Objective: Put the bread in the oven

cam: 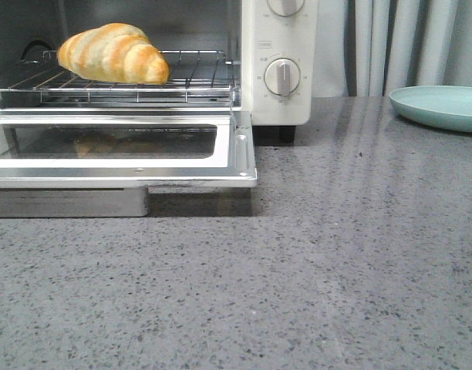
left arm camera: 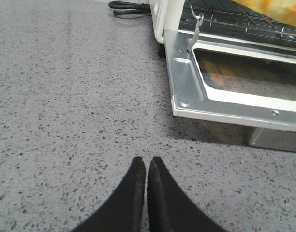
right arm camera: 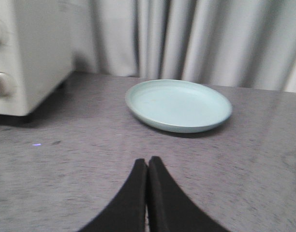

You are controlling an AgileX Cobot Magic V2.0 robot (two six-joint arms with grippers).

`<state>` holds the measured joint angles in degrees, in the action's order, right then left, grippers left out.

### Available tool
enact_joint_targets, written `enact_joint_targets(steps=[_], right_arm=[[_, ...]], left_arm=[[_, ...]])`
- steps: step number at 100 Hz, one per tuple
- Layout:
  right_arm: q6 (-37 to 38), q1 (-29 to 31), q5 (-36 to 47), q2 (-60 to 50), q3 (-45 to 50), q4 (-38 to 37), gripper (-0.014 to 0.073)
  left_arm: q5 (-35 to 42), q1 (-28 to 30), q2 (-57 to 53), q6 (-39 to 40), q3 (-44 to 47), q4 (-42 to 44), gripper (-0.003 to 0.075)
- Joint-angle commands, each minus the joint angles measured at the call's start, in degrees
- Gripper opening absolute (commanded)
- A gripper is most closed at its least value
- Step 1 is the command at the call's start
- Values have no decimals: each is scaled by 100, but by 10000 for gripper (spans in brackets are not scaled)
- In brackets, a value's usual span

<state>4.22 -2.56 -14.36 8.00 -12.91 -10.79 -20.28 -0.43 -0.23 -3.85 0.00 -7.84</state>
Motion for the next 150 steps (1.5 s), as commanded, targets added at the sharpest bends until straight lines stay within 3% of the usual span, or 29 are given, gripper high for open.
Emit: enact_joint_targets(steps=[1, 14, 36, 64, 150], right_arm=[[-299, 603, 1346, 120, 366, 152, -58], [-299, 1094, 1386, 39, 889, 152, -58], [-299, 1166, 1225, -458, 1430, 314, -58], [-299, 1166, -318, -969, 1419, 669, -58], [-299, 1166, -307, -969, 1419, 682, -58]], left_arm=[[244, 22, -163, 70, 135, 29, -21], [244, 22, -163, 70, 135, 29, -21], [244, 22, -163, 70, 135, 29, -21], [244, 22, -163, 70, 135, 29, -21], [244, 22, -163, 70, 135, 29, -21]])
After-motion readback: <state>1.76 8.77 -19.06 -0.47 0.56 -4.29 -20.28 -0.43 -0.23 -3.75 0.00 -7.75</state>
